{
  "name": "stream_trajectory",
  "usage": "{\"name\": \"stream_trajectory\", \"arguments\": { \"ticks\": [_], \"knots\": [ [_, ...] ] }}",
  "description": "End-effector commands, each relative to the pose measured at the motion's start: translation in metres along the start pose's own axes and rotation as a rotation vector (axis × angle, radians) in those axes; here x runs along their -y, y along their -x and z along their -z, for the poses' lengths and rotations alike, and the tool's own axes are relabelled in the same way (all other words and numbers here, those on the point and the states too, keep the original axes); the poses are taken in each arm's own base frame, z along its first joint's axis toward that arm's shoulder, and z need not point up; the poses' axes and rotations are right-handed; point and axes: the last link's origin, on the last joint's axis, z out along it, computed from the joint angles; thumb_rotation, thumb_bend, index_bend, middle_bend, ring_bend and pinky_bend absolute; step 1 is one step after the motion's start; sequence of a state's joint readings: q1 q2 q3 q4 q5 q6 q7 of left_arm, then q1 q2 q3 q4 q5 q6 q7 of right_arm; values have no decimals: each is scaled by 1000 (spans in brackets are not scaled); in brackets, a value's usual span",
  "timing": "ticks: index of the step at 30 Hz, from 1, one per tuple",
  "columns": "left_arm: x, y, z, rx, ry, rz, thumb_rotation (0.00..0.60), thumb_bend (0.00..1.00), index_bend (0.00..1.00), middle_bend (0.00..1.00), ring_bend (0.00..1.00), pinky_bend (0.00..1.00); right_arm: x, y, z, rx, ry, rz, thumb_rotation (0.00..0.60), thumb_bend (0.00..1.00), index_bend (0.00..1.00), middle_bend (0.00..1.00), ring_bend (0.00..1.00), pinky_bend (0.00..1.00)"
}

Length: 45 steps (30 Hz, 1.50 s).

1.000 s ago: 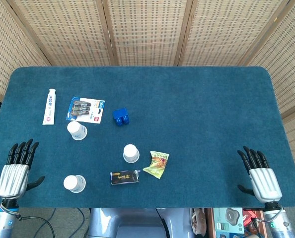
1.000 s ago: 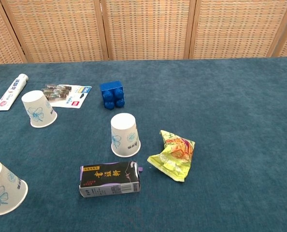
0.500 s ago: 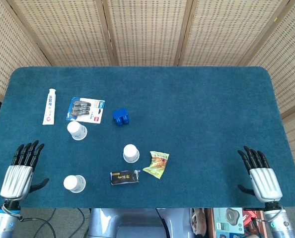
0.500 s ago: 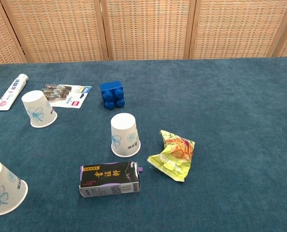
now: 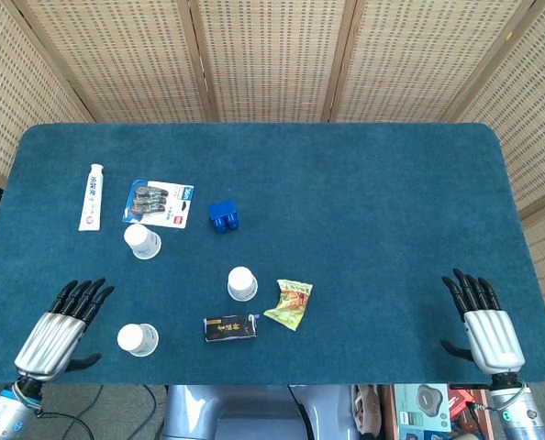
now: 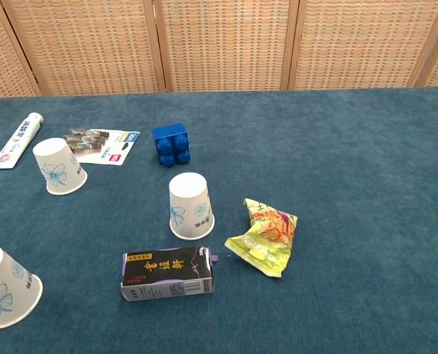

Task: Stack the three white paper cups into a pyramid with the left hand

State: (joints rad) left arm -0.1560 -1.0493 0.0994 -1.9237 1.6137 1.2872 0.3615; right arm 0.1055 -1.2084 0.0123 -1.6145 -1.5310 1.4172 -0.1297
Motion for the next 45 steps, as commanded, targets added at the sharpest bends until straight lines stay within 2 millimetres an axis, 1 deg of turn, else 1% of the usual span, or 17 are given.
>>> {"name": "stream_trajectory", "arguments": {
  "ticks": [1,4,10,15,25,31,36,45],
  "knots": [
    [-3,-2,-1,63,15,-30,600,144,33,0,0,0,0,0,0,-1,0,-3,600,0,0,0,0,0],
    [-6,1,-4,95,17,-38,600,143,65,0,0,0,0,-1,0,-3,0,-5,600,0,0,0,0,0],
    [-10,14,-16,142,16,-39,600,144,117,0,0,0,-1,-2,1,-5,0,-9,600,0,0,0,0,0],
    [-16,26,-28,173,23,-42,600,144,202,0,0,0,-1,-2,1,-6,-1,-10,600,0,0,0,0,0],
    [-24,42,-49,177,8,-28,600,143,234,0,0,0,-2,-3,1,-9,0,-15,600,0,0,0,0,0],
    [-31,47,-57,171,14,-26,600,144,299,0,0,0,-2,-3,1,-9,1,-18,600,0,0,0,0,0],
    [-34,49,-61,167,13,-12,600,144,380,0,0,0,-3,-4,1,-13,0,-19,600,0,0,0,0,0],
    [-33,44,-63,139,7,-1,600,147,432,0,0,0,-3,-3,1,-11,2,-18,600,0,0,0,0,0]
  ]
}}
